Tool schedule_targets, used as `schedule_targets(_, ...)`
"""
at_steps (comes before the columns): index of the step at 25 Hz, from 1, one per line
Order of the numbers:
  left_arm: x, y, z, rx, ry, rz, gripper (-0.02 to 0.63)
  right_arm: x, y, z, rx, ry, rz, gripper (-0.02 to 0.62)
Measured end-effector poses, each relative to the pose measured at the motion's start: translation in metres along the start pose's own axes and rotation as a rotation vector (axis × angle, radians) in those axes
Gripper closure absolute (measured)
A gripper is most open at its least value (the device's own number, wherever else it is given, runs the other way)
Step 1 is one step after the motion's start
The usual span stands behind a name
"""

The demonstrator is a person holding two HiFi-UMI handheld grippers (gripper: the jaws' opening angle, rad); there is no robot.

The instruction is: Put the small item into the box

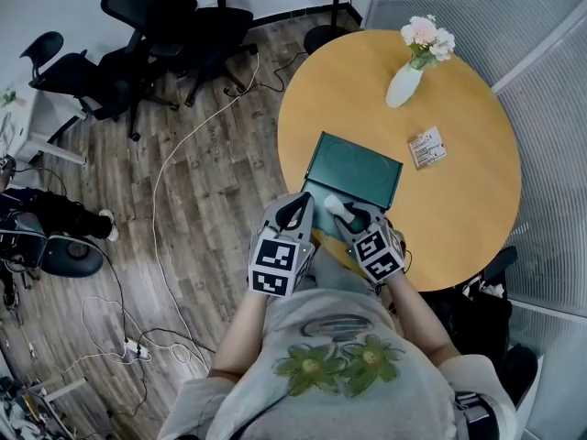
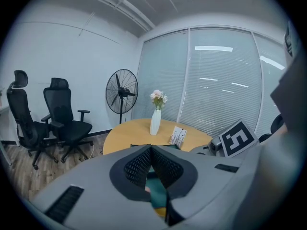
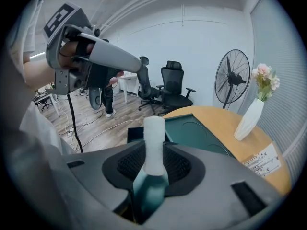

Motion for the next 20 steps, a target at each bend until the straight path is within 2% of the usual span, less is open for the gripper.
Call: schedule_targets(20, -0.005, 0.01, -0.009, -0.026, 0.007, 0.01, 0.612, 0.006, 0.032, -0.015, -0.076, -0.002, 0.044, 0.474)
Point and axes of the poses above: the fingertips, and each gripper's own axes: y forward along the fingers, x to its right, z out of its top, the point moved 8 cm from there along -y, backward along the fingers, and after that the axes turned 1 degree about -x, right-handed, at the moved point
